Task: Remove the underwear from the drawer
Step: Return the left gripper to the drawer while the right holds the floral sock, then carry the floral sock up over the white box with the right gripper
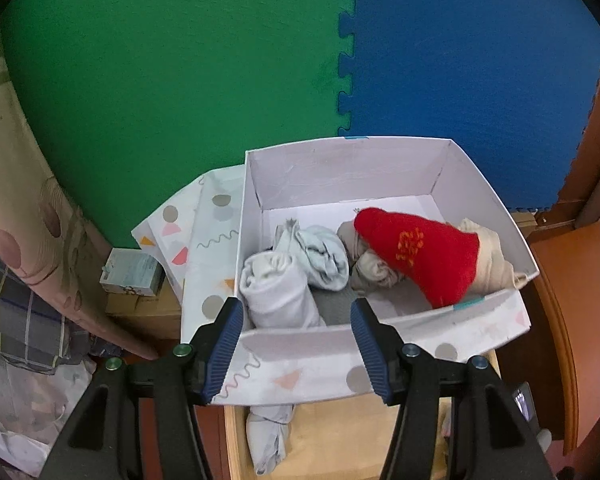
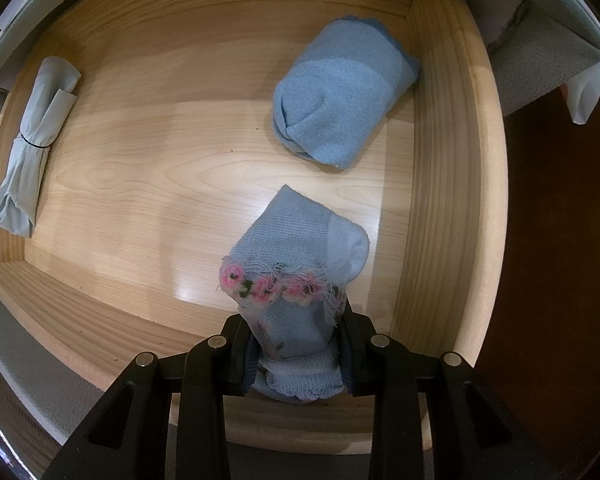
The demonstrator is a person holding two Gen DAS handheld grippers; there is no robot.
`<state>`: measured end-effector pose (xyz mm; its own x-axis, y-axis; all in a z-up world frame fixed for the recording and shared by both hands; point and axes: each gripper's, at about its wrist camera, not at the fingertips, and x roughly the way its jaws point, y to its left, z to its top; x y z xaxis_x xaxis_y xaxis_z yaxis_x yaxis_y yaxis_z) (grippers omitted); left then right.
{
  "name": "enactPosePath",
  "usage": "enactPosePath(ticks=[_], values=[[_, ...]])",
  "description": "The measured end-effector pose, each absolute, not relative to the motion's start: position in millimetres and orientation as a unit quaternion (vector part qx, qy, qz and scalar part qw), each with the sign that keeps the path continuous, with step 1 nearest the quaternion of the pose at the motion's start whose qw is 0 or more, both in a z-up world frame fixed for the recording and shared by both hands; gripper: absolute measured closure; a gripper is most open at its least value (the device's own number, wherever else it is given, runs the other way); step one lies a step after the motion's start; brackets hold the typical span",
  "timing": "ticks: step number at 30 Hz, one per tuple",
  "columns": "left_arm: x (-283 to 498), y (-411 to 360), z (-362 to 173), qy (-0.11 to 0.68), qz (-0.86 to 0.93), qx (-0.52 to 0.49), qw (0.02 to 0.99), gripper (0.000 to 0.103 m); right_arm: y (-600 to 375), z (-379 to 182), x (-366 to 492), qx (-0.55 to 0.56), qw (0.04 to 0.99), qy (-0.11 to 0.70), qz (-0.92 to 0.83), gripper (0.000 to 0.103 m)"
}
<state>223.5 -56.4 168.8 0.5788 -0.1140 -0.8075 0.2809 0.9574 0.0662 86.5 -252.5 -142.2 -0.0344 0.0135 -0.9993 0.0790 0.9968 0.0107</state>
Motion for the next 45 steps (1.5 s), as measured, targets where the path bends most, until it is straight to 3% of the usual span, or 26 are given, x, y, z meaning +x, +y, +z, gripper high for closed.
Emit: enactPosePath(ticks=[7, 30, 45], values=[[190, -37, 155, 0.442, -0.105, 0.099, 0.885, 0.045, -249, -143, 88, 0.027, 0.693, 0.720, -0.026, 0.075], [122, 25, -5, 0.509, -0.011, 0.067, 0.858, 0.045, -229, -138, 90, 0.013, 0.695, 0.717, -0.043, 0.073], [115, 36, -23, 0.514, 0.010, 0.046, 0.856, 0.045, -224, -132, 81, 0.009, 0.708, 0.705, -0.042, 0.073]])
